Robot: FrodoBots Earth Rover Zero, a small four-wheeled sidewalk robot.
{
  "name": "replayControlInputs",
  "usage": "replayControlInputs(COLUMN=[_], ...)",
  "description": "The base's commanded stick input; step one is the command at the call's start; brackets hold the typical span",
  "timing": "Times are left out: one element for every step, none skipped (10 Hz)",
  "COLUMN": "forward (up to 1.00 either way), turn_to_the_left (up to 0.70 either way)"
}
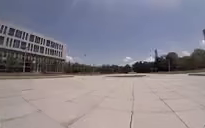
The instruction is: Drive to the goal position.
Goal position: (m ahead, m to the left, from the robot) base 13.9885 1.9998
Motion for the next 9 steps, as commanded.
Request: replayControlInputs(forward=[0.50, 0.50, 0.50, 0.50, 0.50, 0.50, 0.50, 0.50, 0.50], turn_to_the_left=[0.01, 0.01, 0.01, 0.01, 0.01, 0.01, 0.01, 0.01, 0.01])
